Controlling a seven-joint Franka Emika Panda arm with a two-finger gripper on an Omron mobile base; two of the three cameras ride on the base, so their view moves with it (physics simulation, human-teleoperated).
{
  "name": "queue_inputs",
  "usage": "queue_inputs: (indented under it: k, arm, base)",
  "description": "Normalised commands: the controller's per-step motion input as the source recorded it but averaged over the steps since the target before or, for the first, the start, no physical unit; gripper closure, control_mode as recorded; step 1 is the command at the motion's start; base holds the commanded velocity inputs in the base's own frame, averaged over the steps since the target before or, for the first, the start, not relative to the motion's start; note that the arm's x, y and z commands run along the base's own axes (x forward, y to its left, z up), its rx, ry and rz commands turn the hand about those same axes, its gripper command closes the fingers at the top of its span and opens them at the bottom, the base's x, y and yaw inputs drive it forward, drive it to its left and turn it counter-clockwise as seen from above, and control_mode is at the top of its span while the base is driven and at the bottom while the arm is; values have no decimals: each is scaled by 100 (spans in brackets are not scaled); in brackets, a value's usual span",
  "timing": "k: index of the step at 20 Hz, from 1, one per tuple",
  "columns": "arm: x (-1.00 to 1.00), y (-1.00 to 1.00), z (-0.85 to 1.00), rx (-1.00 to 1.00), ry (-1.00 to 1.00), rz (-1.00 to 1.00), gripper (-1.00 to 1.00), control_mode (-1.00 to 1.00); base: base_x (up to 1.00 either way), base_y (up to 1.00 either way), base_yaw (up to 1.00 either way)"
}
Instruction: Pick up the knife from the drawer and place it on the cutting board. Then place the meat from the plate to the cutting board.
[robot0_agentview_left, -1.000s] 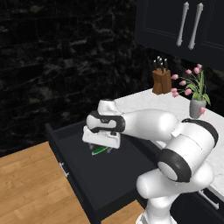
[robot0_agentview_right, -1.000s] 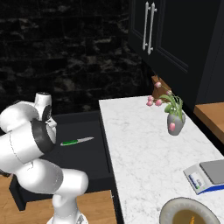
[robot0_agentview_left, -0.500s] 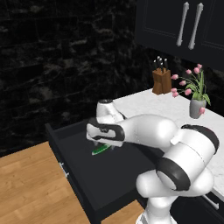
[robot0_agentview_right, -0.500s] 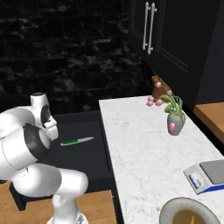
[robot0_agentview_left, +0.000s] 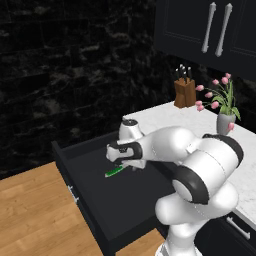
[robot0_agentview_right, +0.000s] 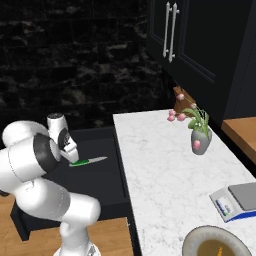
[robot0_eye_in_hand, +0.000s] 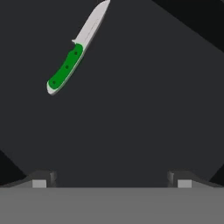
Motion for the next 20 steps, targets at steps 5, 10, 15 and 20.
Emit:
queue_inputs:
  k: [5, 10, 15, 20]
  arm:
    - [53, 0, -22, 0, 7, 0, -100, -100]
    - [50, 0, -25, -1, 1, 0, -100, -100]
    - [46, 2, -21, -2, 0, 0, -100, -100]
    - [17, 11, -8, -4, 0, 0, -100, -100]
  base:
    - [0, 0, 0]
    - [0, 0, 0]
    - [0, 0, 0]
    - [0, 0, 0]
